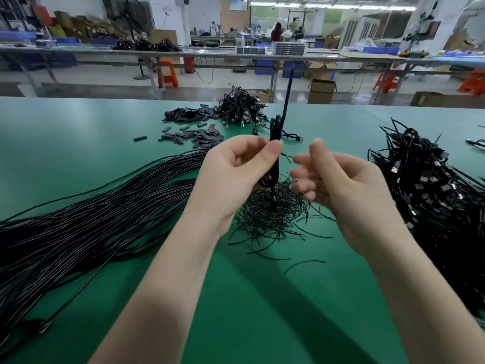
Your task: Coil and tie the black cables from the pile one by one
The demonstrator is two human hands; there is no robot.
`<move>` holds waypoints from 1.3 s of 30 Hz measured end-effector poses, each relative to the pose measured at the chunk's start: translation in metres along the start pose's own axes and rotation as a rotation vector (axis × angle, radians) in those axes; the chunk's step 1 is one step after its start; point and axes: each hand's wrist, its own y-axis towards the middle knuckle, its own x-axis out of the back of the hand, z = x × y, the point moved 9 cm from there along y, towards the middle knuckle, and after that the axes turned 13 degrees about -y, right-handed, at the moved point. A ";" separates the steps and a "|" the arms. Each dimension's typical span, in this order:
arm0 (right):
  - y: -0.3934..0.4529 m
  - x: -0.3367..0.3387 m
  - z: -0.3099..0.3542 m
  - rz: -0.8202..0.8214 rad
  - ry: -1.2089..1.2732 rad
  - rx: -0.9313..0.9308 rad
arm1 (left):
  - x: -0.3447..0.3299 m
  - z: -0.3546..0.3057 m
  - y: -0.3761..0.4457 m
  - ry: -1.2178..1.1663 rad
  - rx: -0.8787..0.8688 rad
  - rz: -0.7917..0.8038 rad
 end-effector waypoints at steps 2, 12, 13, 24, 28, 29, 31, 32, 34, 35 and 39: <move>0.000 -0.007 -0.011 0.080 0.032 -0.100 | -0.005 -0.002 -0.001 0.029 -0.040 0.051; -0.012 0.012 0.027 -0.269 -0.271 0.299 | -0.015 0.004 -0.006 -0.070 0.049 0.067; -0.022 0.011 0.043 -0.373 -0.474 0.477 | -0.015 0.006 -0.006 -0.118 0.086 0.048; -0.034 0.002 0.063 -0.430 -0.694 0.782 | -0.028 -0.003 -0.013 -0.077 0.105 0.161; -0.021 0.003 0.053 -0.257 -0.535 0.630 | -0.027 0.000 -0.012 -0.064 0.109 0.196; -0.018 0.003 0.049 -0.215 -0.490 0.584 | -0.026 0.002 -0.012 -0.074 0.127 0.194; -0.013 0.003 0.042 -0.156 -0.382 0.488 | -0.027 0.008 -0.012 -0.110 0.183 0.224; -0.011 0.003 0.040 -0.139 -0.315 0.444 | -0.029 0.011 -0.012 -0.145 0.213 0.245; -0.008 0.004 0.034 -0.123 -0.152 0.368 | -0.030 0.017 -0.012 -0.223 0.266 0.253; -0.007 0.004 0.030 -0.117 -0.070 0.331 | -0.029 0.019 -0.011 -0.253 0.288 0.241; -0.002 0.001 0.018 -0.067 -0.002 0.227 | -0.030 0.030 -0.011 -0.316 0.382 0.231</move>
